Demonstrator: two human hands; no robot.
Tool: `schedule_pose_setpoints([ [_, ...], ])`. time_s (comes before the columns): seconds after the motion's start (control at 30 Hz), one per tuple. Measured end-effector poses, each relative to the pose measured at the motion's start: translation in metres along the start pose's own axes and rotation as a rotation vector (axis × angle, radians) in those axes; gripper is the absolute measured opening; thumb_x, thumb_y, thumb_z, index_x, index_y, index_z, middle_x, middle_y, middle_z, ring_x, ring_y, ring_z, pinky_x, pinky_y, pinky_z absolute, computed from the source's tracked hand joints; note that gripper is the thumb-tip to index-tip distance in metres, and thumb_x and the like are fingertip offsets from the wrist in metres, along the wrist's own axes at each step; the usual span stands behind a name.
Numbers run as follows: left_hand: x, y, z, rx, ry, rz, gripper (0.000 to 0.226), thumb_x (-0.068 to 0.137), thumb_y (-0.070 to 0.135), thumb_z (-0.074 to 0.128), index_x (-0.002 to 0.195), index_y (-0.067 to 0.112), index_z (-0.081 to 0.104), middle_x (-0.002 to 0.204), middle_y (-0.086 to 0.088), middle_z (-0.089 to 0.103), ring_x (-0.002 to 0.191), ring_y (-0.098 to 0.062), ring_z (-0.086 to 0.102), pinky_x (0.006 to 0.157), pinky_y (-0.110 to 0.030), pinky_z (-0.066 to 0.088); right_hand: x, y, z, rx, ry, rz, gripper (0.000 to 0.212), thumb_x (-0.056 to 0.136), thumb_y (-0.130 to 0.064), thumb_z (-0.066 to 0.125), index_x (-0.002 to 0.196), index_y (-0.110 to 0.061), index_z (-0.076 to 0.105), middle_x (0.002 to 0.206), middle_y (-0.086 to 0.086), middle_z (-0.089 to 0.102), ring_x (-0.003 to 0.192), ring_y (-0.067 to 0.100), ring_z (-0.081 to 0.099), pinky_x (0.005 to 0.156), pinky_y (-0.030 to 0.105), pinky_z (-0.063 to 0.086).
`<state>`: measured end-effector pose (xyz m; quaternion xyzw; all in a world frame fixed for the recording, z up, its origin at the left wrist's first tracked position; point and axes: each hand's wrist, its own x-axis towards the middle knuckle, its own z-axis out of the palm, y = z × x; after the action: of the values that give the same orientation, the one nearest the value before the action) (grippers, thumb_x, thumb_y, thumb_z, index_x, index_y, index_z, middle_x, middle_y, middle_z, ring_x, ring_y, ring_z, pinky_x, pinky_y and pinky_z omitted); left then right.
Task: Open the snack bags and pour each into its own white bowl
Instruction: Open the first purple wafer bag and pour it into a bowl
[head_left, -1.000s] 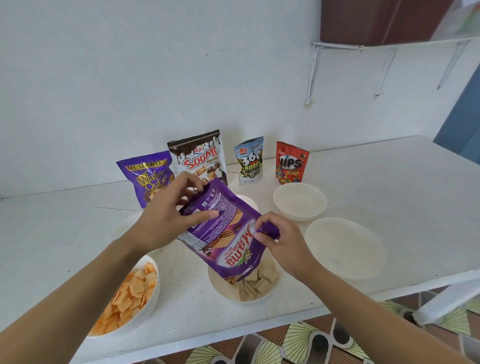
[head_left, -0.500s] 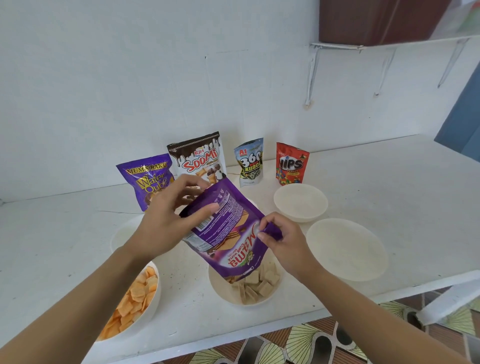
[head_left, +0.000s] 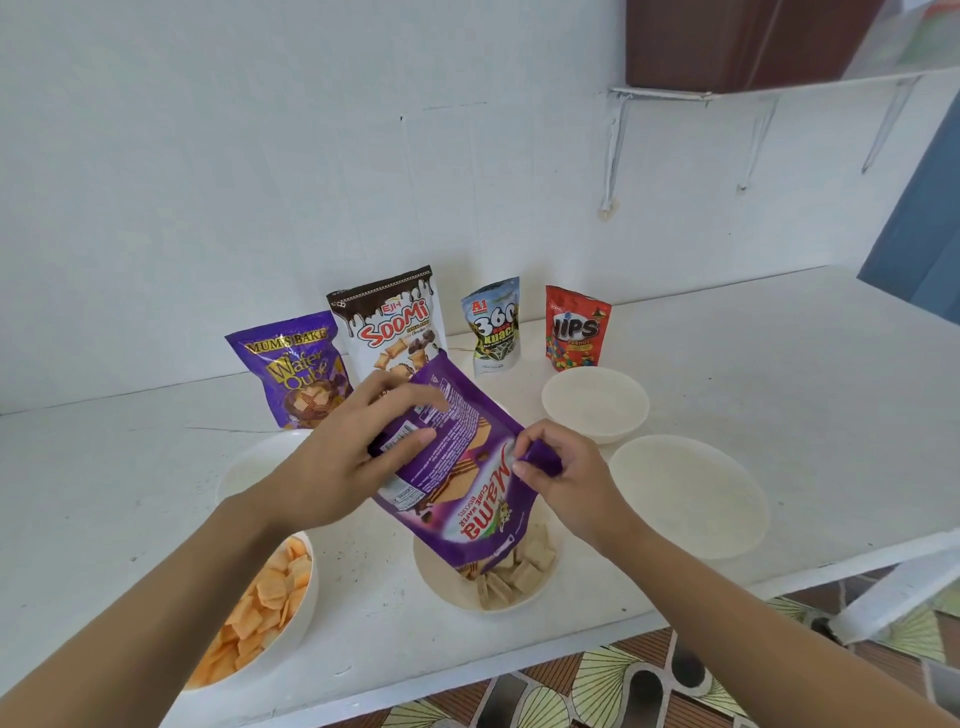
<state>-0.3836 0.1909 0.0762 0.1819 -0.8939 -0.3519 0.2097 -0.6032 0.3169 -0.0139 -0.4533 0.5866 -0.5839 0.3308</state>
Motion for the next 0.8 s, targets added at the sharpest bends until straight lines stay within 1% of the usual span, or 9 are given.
schedule_pose_setpoints([
  [0.07, 0.002, -0.002, -0.005, 0.020, -0.049, -0.011, 0.036, 0.090, 0.035, 0.059, 0.120, 0.056, 0.053, 0.127, 0.032, 0.041, 0.135, 0.002, 0.038, 0.071, -0.016, 0.059, 0.001, 0.001, -0.002, -0.021, 0.010, -0.004, 0.010, 0.090, -0.021, 0.068, 0.094, -0.024, 0.060, 0.104, -0.017, 0.067, 0.105, 0.000, 0.062, 0.073, 0.022, 0.059],
  [0.17, 0.005, -0.001, -0.010, 0.029, -0.020, -0.009, 0.039, 0.089, 0.035, 0.061, 0.120, 0.057, 0.053, 0.125, 0.030, 0.045, 0.134, -0.001, 0.041, 0.070, -0.016, 0.059, 0.001, 0.001, -0.001, -0.021, 0.016, -0.006, 0.011, 0.088, -0.024, 0.068, 0.094, -0.028, 0.060, 0.106, -0.015, 0.067, 0.106, 0.004, 0.062, 0.070, 0.021, 0.057],
  [0.27, 0.007, 0.003, -0.009, 0.049, -0.003, 0.020, 0.043, 0.088, 0.035, 0.062, 0.116, 0.066, 0.052, 0.123, 0.031, 0.048, 0.132, 0.000, 0.043, 0.070, -0.012, 0.057, 0.001, 0.002, 0.000, -0.021, 0.015, -0.005, 0.012, 0.089, -0.024, 0.068, 0.095, -0.029, 0.060, 0.111, -0.013, 0.066, 0.110, 0.008, 0.061, 0.071, 0.021, 0.057],
  [0.4, 0.009, 0.006, -0.002, 0.149, 0.018, 0.096, 0.049, 0.090, 0.034, 0.063, 0.115, 0.073, 0.045, 0.124, 0.023, 0.050, 0.129, 0.001, 0.045, 0.071, -0.005, 0.052, -0.002, 0.004, 0.002, -0.020, 0.015, 0.000, 0.013, 0.091, -0.021, 0.067, 0.093, -0.031, 0.059, 0.111, -0.012, 0.066, 0.110, 0.009, 0.061, 0.069, 0.019, 0.054],
  [0.53, 0.009, 0.004, 0.001, 0.100, -0.036, 0.067, 0.045, 0.090, 0.036, 0.061, 0.116, 0.071, 0.048, 0.125, 0.030, 0.044, 0.133, 0.003, 0.040, 0.072, -0.010, 0.056, -0.003, 0.008, 0.002, -0.026, 0.031, 0.005, 0.011, 0.092, -0.020, 0.066, 0.094, -0.028, 0.059, 0.111, -0.010, 0.067, 0.111, 0.012, 0.061, 0.070, 0.020, 0.056],
  [0.6, 0.009, 0.003, 0.002, 0.107, -0.034, 0.073, 0.047, 0.091, 0.034, 0.061, 0.116, 0.071, 0.047, 0.126, 0.031, 0.044, 0.133, 0.003, 0.040, 0.071, -0.008, 0.055, -0.003, 0.009, 0.002, -0.032, 0.024, 0.008, 0.010, 0.092, -0.021, 0.066, 0.094, -0.029, 0.060, 0.112, -0.011, 0.067, 0.112, 0.012, 0.061, 0.073, 0.022, 0.058],
  [0.7, 0.011, 0.005, -0.005, 0.135, 0.009, 0.121, 0.048, 0.092, 0.030, 0.062, 0.118, 0.068, 0.048, 0.126, 0.024, 0.049, 0.132, -0.003, 0.044, 0.072, -0.008, 0.054, -0.003, 0.004, 0.004, -0.011, 0.024, -0.024, 0.010, 0.091, -0.021, 0.066, 0.094, -0.028, 0.060, 0.110, -0.014, 0.067, 0.111, 0.010, 0.061, 0.076, 0.024, 0.059],
  [0.8, 0.015, 0.012, -0.017, 0.156, 0.038, 0.159, 0.041, 0.092, 0.029, 0.062, 0.122, 0.055, 0.054, 0.128, 0.017, 0.052, 0.130, -0.006, 0.047, 0.074, -0.011, 0.056, -0.003, -0.006, 0.005, 0.004, 0.029, -0.094, 0.010, 0.089, -0.024, 0.067, 0.095, -0.026, 0.060, 0.105, -0.020, 0.067, 0.111, 0.003, 0.060, 0.074, 0.021, 0.058],
])
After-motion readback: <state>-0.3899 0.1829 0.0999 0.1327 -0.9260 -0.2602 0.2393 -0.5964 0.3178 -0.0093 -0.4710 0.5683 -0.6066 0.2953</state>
